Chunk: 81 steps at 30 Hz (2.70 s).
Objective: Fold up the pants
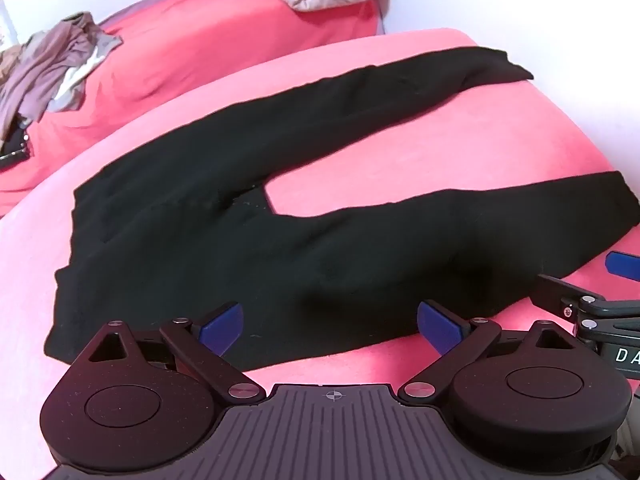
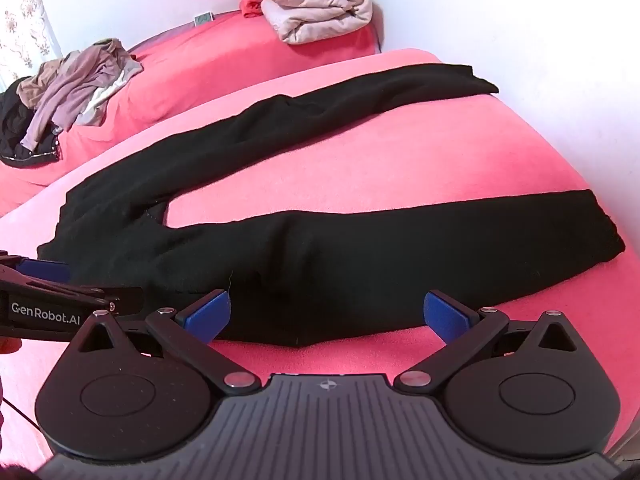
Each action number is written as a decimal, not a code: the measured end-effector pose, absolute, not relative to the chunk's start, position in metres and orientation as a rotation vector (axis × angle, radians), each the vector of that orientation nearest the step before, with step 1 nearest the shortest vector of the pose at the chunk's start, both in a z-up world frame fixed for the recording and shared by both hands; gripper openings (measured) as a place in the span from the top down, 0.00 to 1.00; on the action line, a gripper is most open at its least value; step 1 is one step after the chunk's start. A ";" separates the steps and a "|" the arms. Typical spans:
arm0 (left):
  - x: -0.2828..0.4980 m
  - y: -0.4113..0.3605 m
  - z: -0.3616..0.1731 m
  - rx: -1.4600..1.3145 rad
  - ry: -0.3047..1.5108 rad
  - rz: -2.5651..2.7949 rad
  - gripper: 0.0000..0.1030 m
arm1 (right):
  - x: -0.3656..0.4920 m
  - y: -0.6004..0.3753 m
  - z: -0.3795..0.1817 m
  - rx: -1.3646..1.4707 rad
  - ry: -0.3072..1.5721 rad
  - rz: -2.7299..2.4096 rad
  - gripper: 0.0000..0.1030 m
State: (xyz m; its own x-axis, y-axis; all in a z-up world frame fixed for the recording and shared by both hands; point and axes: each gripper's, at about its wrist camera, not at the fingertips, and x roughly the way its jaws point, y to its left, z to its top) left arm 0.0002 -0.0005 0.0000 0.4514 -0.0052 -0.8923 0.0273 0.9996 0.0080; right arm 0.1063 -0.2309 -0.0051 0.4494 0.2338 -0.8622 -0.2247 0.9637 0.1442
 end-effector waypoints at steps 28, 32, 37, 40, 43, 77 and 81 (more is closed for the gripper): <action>0.002 -0.010 -0.006 0.046 1.104 -0.075 0.00 | 0.107 -0.234 -0.011 0.046 1.088 0.274 0.00; 0.003 -0.010 -0.007 0.060 1.102 -0.069 0.00 | 0.108 -0.234 -0.010 0.053 1.088 0.278 0.00; 0.003 -0.012 -0.009 0.068 1.112 -0.067 0.00 | 0.108 -0.235 -0.011 0.060 1.090 0.279 0.00; 0.004 -0.012 -0.013 0.073 1.114 -0.062 0.00 | 0.108 -0.237 -0.011 0.065 1.092 0.280 0.00; 0.005 -0.009 -0.019 0.066 1.129 -0.046 0.00 | 0.109 -0.240 -0.013 0.075 1.101 0.277 0.00; -0.067 0.211 -0.082 -1.037 1.083 0.432 0.00 | 0.145 -0.337 -0.085 0.628 1.128 0.051 0.53; -0.071 0.224 -0.080 -1.085 1.032 0.473 0.00 | 0.149 -0.346 -0.089 0.656 1.133 0.009 0.81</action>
